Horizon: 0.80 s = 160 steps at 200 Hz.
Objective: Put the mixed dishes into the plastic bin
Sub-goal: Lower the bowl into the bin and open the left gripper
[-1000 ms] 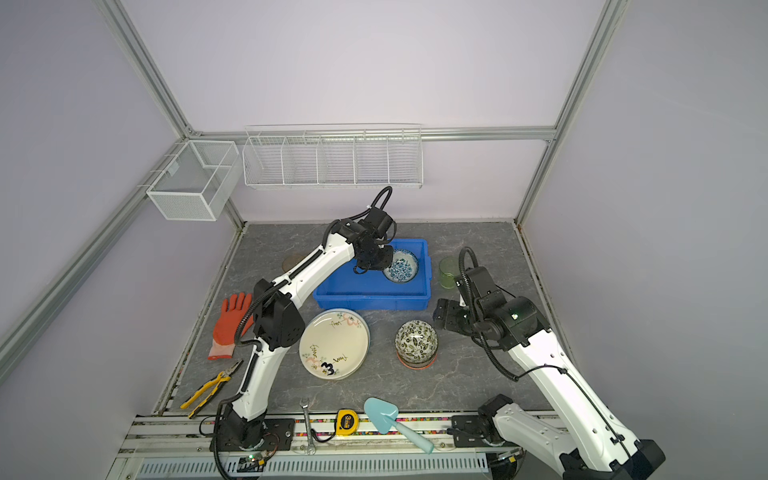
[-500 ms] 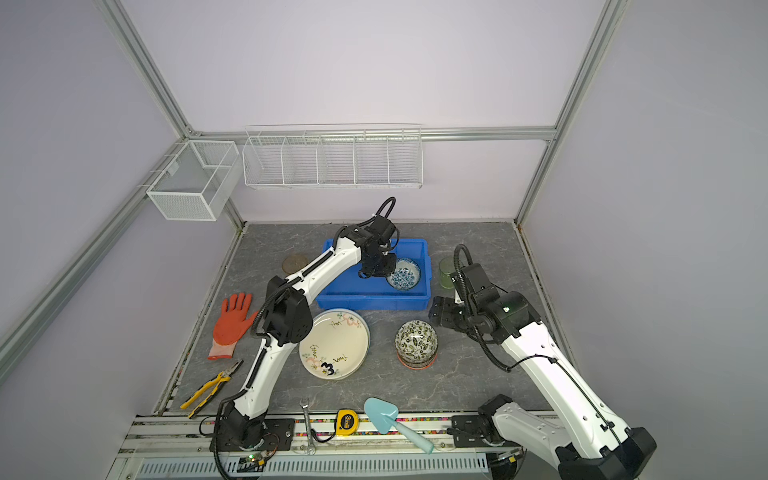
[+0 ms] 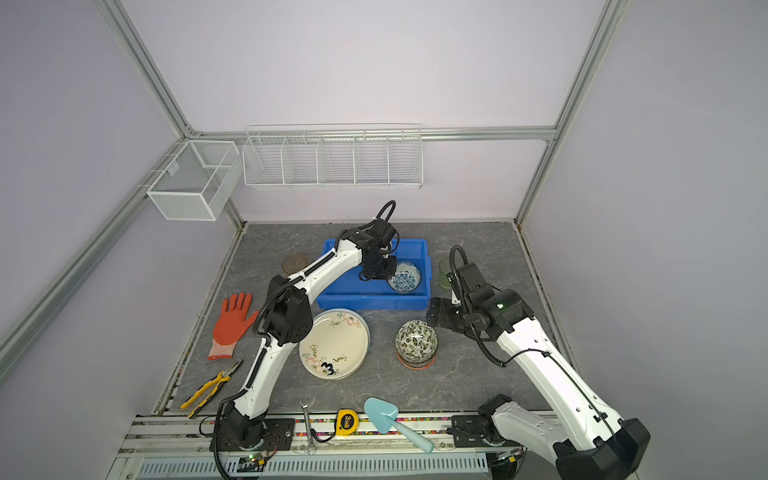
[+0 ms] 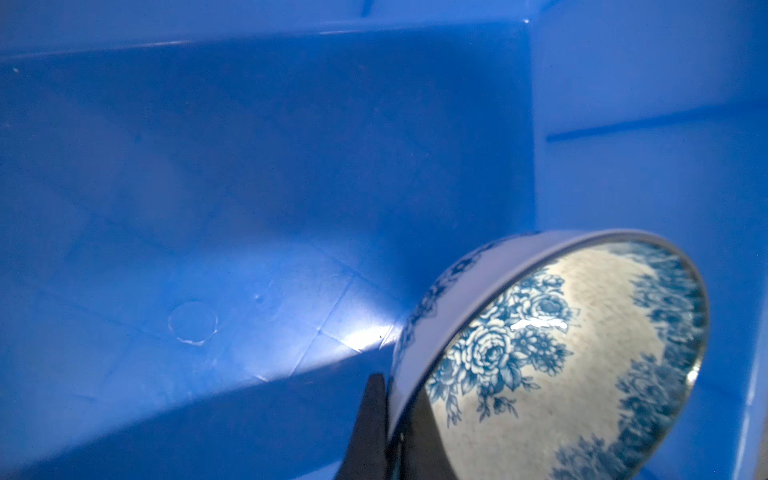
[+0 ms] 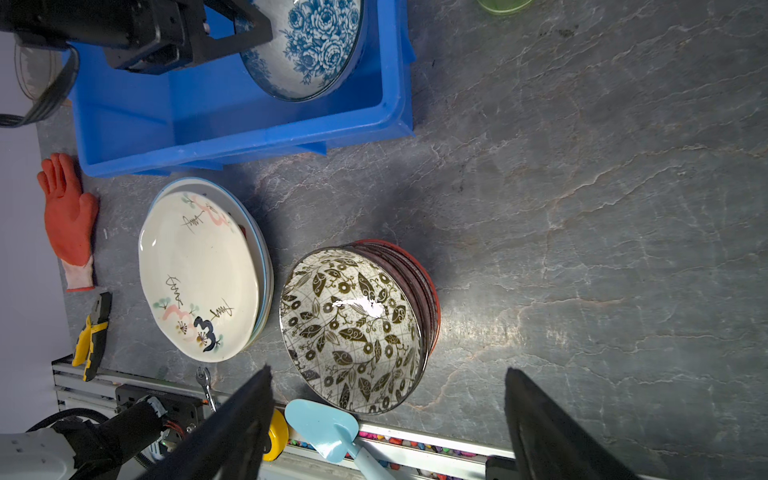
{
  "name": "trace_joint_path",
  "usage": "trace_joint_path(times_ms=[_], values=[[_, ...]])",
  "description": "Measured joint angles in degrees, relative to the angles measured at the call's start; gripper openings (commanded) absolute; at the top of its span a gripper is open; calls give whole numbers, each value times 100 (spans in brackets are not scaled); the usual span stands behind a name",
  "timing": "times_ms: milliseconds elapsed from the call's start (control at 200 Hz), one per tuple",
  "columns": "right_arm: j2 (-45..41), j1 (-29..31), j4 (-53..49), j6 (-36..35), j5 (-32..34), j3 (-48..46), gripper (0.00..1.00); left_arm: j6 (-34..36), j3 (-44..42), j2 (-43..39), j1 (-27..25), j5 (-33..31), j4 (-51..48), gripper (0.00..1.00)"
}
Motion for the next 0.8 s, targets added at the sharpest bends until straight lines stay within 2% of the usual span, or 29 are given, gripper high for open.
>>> trace_joint_path(times_ms=[295,800], values=[[52,0,50,-22,-2,-15,88,20,-74,0,0,105,26,0],[72,0,81,-35,-35,-116,88,527,-192,7,-48,273,-79,0]])
